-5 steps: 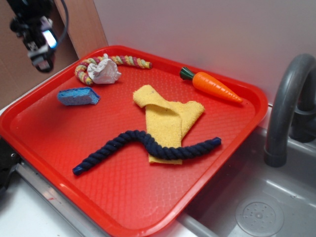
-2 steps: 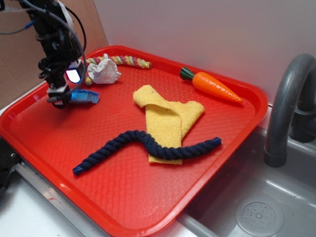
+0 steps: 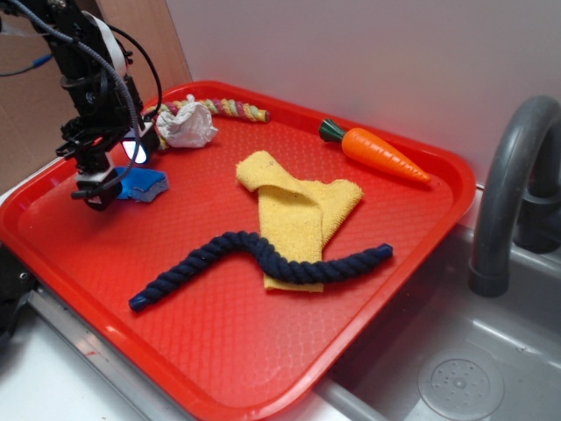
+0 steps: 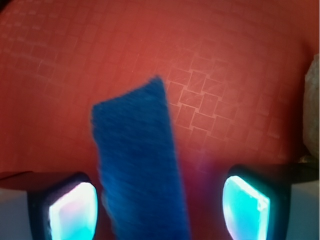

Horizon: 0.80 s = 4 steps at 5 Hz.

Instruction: Grab the blue sponge.

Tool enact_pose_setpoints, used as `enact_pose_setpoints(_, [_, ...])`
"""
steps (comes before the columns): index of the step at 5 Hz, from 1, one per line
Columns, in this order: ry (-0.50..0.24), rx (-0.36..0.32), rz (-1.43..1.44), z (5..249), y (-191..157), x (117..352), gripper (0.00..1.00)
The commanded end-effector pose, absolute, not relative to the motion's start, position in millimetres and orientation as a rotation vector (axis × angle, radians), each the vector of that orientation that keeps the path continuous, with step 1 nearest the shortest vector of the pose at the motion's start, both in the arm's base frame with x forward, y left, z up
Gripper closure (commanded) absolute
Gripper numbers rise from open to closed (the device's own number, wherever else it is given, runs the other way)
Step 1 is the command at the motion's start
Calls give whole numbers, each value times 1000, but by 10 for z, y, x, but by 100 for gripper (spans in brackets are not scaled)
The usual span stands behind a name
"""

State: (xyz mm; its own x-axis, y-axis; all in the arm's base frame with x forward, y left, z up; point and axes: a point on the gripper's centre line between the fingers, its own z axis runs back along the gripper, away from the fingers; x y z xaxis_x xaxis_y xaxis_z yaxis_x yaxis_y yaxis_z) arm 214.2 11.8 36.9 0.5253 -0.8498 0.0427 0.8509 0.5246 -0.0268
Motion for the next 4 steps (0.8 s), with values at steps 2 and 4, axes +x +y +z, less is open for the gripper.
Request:
enact_pose_setpoints(2, [20, 43, -932, 437, 40, 2205, 100])
enact_pose_setpoints(4, [-12, 81, -426, 1441, -131, 2058, 100])
